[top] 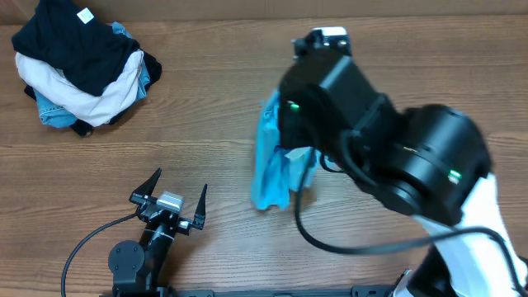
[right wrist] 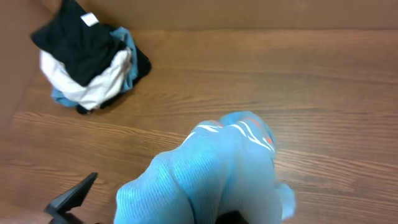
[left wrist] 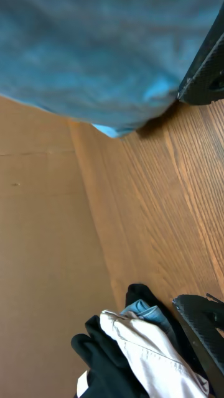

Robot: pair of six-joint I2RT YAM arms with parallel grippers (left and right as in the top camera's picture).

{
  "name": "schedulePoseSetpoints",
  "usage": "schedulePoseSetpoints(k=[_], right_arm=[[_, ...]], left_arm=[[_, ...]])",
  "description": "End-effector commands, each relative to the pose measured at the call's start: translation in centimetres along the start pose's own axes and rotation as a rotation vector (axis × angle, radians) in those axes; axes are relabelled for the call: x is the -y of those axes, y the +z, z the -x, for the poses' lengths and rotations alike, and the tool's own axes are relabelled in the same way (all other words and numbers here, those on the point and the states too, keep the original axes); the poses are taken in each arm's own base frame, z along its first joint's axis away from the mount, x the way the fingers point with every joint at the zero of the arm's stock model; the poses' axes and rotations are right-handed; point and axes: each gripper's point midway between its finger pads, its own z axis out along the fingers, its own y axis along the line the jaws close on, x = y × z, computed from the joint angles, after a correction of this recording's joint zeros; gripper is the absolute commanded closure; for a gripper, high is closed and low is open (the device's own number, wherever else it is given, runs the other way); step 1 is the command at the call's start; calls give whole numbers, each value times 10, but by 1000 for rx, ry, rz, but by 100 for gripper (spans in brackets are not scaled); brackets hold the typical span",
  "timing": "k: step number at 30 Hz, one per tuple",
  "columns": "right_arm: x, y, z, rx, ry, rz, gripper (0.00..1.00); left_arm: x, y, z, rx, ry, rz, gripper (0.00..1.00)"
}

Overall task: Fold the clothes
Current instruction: 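Lift the T-shirt with the right gripper and grasp it with left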

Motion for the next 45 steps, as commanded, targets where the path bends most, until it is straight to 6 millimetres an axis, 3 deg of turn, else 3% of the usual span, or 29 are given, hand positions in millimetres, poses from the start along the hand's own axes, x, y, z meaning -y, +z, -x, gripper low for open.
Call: schedulePoseSetpoints(k=[1,17,20,23,25,28,32,36,40,45], right_arm=[[-3,-28,5,36,-6,89,91],[-5,-29,4,30,-20,100,86],[-5,-28,4,30,-20,100,86],[-5,-28,4,30,-21,99,85],[-5,-28,4,30,-21,99,85],[-5,-28,5,32,-20,100,85],[-8,-27,8,43,-15,108,85],[-6,-25,3,24,-23,96,85],[-6,-25,4,26,-26,95,84],[-12,-27,15,75,-11,117,84]], left_arm=[[-2,0,0,1,19,12,0],[0,0,3,16,23,-2,0],[50,-13,46,210,70,-303,0],[93,-46,83,396,169,-570,0],[95,-61,111,472,98,-609,0],[95,-70,134,468,49,-622,0],[91,-61,142,285,-75,-633,0],[86,-34,115,69,-244,-653,0],[90,-27,110,14,-288,-707,0],[79,-10,104,-124,-263,-618,0]])
